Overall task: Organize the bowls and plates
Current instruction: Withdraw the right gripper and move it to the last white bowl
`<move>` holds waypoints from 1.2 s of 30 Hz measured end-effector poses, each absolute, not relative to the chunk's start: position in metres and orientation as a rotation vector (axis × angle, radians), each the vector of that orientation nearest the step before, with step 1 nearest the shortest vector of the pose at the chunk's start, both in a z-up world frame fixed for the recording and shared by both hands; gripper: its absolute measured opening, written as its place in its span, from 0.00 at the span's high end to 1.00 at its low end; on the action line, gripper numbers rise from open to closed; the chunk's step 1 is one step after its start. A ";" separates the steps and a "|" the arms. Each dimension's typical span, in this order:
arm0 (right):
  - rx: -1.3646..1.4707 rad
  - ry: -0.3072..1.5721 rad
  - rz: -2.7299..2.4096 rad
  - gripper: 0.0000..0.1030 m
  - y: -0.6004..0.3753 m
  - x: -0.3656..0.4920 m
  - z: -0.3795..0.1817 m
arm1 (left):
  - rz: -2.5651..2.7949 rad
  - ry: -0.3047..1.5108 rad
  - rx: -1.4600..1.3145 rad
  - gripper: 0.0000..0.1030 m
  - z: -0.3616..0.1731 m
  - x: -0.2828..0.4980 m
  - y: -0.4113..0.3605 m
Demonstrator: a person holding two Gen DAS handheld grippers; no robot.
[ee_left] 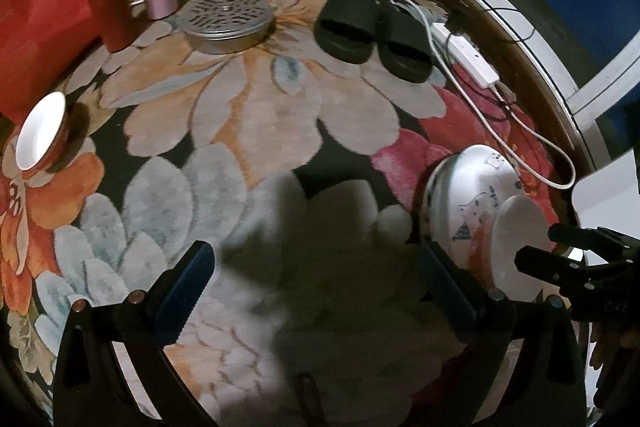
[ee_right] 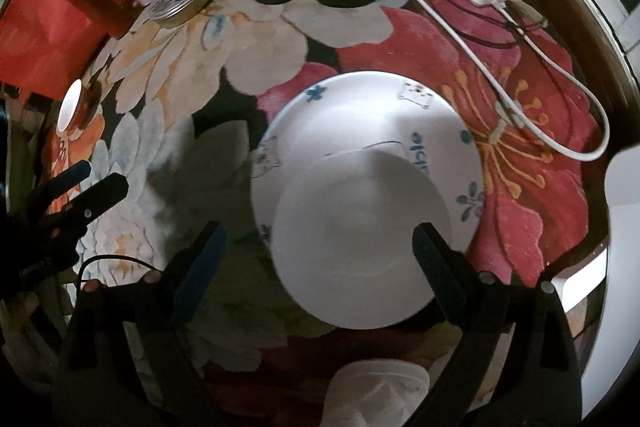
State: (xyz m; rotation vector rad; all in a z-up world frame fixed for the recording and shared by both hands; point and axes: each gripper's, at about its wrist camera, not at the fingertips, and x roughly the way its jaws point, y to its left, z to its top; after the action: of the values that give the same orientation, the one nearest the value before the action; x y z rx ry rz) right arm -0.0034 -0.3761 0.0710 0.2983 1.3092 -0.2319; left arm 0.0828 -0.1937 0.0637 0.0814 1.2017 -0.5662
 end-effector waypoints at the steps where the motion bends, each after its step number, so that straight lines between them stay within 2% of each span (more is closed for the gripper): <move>1: 0.296 1.310 -0.227 0.08 -0.373 -0.002 0.071 | -0.559 1.203 0.079 0.01 0.063 0.084 -0.189; 36: 0.134 1.386 -0.014 0.08 -0.258 0.049 0.052 | -0.338 1.235 0.000 0.01 0.044 0.109 -0.051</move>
State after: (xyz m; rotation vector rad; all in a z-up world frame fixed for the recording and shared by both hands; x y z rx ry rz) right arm 0.0494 -0.2578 0.0518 0.1337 1.3860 -0.0136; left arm 0.1092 -0.0508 0.0439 -0.0003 1.2351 -0.3380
